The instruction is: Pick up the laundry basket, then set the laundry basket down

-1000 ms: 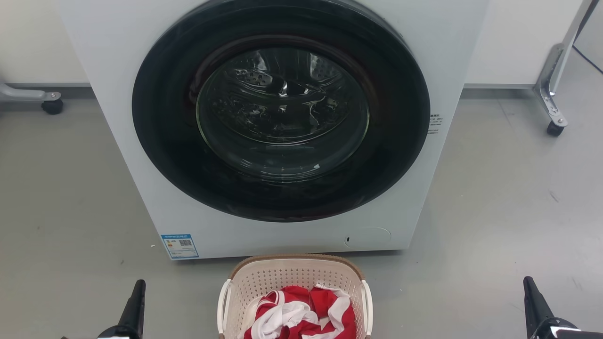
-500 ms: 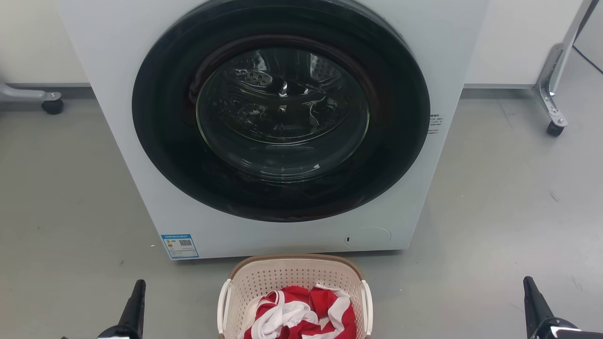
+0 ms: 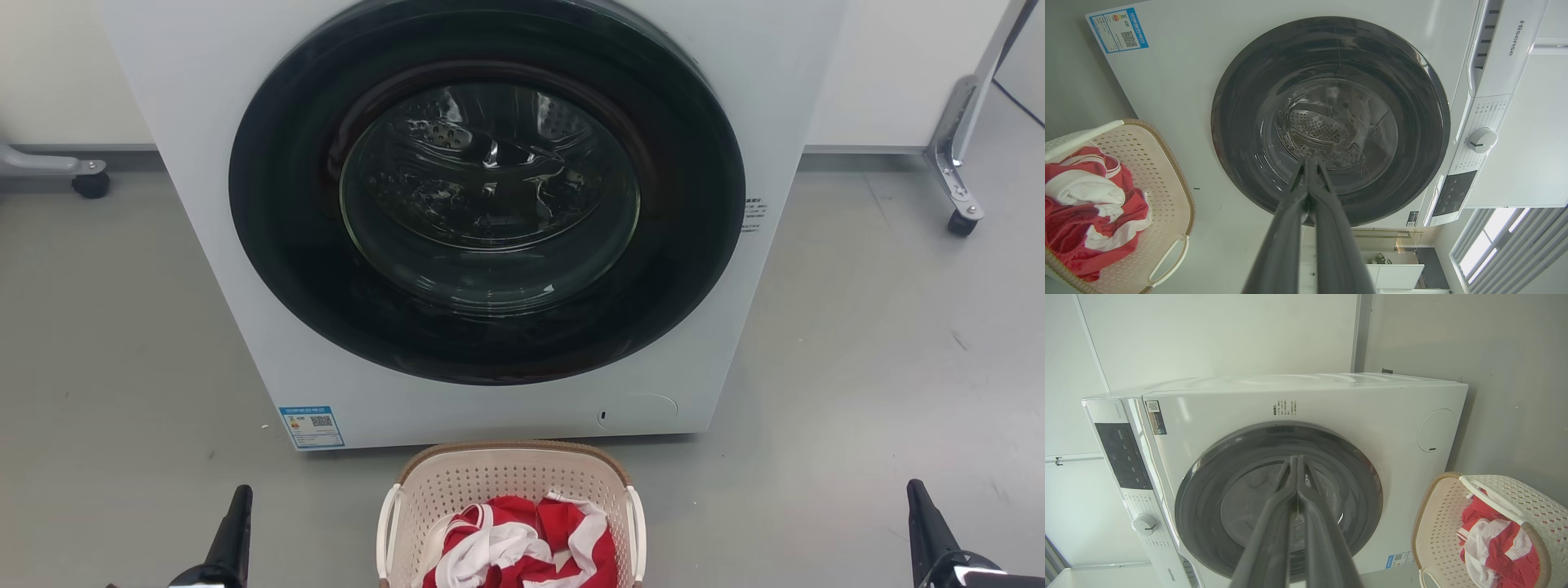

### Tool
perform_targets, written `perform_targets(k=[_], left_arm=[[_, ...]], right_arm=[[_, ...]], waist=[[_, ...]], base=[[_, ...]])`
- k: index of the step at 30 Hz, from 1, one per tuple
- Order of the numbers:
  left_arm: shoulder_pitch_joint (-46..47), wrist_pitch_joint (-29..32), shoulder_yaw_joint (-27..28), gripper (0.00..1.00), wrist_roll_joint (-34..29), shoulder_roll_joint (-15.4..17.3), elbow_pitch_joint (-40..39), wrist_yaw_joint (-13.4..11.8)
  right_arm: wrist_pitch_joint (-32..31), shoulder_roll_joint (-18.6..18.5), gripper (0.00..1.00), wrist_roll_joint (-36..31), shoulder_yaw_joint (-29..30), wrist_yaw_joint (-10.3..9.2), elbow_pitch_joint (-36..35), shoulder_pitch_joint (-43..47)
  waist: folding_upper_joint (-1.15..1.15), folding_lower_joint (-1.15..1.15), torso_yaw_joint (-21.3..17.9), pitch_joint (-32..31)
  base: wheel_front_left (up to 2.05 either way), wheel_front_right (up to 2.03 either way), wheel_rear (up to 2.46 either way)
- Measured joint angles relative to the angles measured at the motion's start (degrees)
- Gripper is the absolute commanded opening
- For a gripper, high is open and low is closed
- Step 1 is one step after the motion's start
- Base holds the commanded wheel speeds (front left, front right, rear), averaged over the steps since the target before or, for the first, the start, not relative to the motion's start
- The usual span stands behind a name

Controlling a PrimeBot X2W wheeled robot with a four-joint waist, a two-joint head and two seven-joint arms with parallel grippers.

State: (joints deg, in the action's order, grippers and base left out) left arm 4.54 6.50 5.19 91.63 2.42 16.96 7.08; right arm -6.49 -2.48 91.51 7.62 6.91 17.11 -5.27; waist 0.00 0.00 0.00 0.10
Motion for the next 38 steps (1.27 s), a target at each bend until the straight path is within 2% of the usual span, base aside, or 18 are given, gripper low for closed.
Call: perform_targets(k=[38], left_arm=[[0.0, 0.0, 0.0, 0.0, 0.0, 0.0, 0.0, 0.0]], right_arm=[[0.0, 0.0, 0.0, 0.0, 0.0, 0.0, 0.0, 0.0]], waist=[[0.0, 0.0, 0.0, 0.0]], base=[[0.0, 0.0, 0.0]])
